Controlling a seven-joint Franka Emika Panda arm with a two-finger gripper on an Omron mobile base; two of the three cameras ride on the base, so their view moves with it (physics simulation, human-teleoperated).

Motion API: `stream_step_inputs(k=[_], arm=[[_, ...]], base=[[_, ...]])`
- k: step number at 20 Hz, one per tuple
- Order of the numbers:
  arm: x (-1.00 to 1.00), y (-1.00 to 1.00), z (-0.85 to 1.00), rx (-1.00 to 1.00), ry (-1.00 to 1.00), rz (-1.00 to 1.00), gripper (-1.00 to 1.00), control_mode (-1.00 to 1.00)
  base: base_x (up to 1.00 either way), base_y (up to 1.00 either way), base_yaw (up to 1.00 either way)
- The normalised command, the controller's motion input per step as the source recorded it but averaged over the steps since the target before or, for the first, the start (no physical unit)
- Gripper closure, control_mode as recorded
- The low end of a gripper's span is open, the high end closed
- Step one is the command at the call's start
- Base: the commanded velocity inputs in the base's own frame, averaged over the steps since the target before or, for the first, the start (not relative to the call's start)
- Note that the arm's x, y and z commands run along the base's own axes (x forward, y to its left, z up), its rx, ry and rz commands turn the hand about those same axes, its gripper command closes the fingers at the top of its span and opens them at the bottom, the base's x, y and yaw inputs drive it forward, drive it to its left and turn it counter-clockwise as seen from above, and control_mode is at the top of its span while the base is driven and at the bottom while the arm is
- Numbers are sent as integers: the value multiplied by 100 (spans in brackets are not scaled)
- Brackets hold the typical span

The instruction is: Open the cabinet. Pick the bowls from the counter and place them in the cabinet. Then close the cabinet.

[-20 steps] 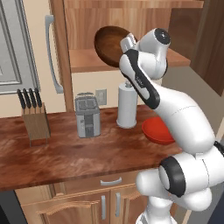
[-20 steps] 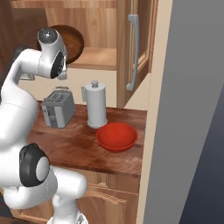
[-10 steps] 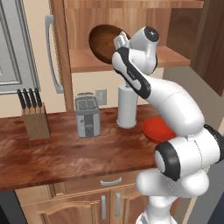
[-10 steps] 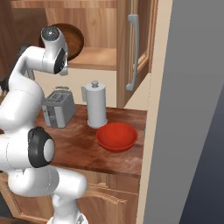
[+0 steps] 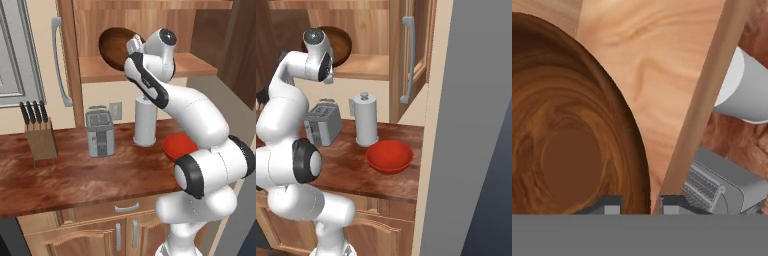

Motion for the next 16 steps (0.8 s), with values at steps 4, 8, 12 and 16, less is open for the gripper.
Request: stream_step_inputs(k=[4,8,12,16], arm=[[-64,0,0,0,-25,0,-100,-100],[-59,0,3,0,-35,0,-100,-100],[-22,0,20,0,-27,0,-100,-100],[-4,0,28,0,-20,0,-100,-100]], base=[[0,0,0],[0,0,0],[0,0,0],[0,0,0]])
